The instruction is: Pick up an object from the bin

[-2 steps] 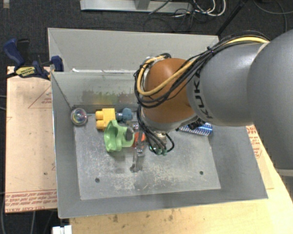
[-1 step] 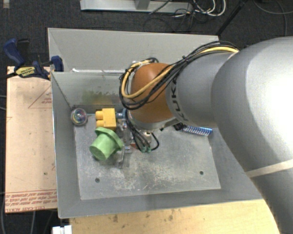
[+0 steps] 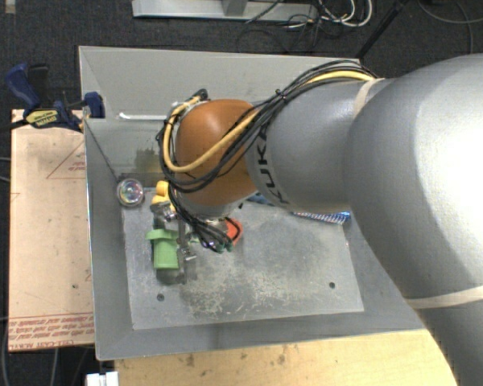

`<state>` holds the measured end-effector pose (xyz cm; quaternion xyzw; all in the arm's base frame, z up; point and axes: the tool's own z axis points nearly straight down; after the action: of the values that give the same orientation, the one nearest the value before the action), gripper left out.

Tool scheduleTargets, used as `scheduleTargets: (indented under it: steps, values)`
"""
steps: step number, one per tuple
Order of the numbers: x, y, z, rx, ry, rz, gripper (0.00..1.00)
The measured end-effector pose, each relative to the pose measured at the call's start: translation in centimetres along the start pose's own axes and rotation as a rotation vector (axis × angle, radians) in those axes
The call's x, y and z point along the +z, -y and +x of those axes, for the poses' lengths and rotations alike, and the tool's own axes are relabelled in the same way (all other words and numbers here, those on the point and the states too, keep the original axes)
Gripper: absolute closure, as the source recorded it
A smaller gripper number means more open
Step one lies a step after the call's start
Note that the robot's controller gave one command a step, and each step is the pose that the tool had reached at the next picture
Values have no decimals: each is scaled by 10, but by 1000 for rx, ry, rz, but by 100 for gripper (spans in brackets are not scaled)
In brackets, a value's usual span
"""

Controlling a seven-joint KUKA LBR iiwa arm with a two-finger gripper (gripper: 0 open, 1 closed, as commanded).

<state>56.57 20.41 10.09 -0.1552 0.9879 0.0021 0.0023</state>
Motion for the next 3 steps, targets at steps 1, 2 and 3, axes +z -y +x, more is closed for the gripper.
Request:
scheduleTargets:
  steps: [1, 2, 3]
  values:
    - [-3, 33, -7, -6, -1, 4, 0]
    - [31, 28, -1, -158, -4, 2, 0]
    - [31, 28, -1, -155, -3, 0, 0]
